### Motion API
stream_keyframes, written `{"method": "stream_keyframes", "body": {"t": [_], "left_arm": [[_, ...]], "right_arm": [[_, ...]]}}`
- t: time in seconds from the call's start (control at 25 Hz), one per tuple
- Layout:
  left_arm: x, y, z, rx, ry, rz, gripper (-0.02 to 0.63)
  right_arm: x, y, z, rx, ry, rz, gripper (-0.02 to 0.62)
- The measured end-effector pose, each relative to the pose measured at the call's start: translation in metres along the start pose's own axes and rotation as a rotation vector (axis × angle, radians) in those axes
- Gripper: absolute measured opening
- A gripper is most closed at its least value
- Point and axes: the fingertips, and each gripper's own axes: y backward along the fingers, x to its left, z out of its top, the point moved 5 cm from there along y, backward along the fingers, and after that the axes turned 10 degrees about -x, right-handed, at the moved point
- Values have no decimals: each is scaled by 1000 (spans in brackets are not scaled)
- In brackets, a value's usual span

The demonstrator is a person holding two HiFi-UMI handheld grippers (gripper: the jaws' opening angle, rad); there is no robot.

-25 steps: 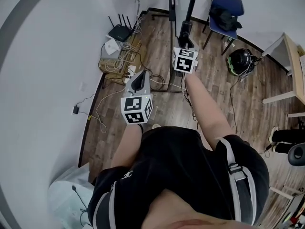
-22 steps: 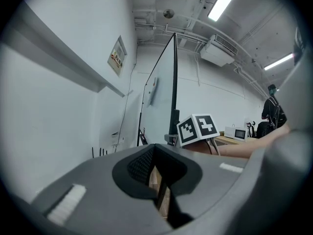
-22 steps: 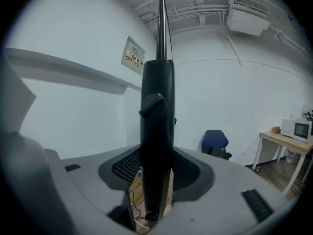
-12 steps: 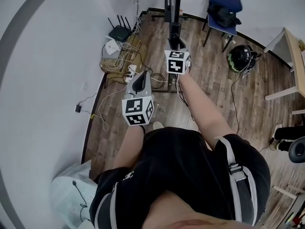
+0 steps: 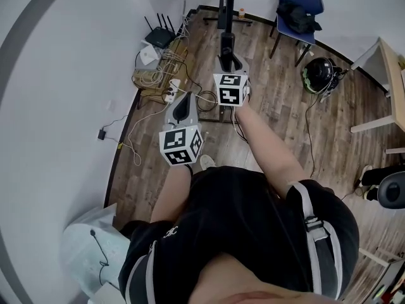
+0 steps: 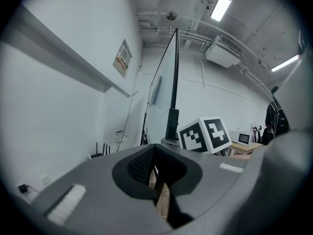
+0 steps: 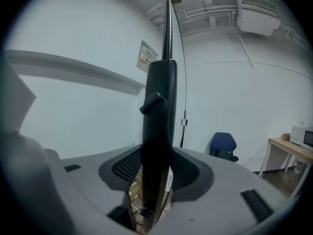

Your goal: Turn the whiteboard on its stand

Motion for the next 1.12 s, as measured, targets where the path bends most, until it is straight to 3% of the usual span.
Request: {"method": "stream_keyframes", "body": {"t": [1.12], "left_arm": [[-43,61,-24,39,1,37,9]], "right_arm": [[24,113,-8,-26,-40,142,173]]}}
